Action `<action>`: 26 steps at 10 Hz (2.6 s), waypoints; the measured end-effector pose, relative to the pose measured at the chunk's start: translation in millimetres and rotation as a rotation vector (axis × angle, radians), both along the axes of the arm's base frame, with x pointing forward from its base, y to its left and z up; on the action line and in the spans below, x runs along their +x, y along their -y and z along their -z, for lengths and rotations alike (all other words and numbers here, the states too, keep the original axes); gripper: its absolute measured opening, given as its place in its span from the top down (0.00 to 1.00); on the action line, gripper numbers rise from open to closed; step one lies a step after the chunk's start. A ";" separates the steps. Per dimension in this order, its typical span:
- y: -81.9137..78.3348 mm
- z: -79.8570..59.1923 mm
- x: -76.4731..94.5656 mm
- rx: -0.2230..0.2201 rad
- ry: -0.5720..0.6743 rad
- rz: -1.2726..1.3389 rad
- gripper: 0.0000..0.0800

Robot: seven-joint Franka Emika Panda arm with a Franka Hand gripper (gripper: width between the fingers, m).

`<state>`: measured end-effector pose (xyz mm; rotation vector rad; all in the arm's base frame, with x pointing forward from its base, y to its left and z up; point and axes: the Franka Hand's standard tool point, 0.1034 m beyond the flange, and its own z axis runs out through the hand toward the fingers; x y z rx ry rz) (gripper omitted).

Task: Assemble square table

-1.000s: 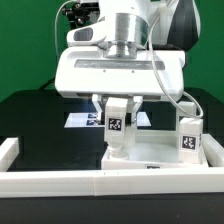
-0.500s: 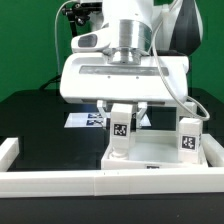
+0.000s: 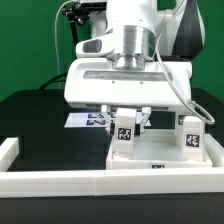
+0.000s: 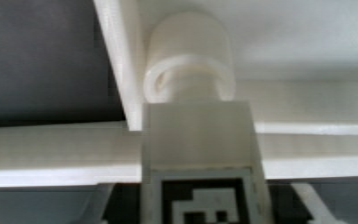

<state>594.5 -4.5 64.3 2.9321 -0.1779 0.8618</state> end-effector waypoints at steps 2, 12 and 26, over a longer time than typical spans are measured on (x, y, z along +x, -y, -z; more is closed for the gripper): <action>1.1 1.3 -1.4 -0.001 -0.001 0.002 0.64; 1.0 3.3 -2.4 0.006 -0.024 0.002 0.19; 13.1 -11.9 0.3 0.196 -0.614 -0.004 0.19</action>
Offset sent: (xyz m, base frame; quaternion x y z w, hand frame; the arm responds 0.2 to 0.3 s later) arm 0.0000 0.0000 0.0000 0.0000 0.0000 0.0000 1.0000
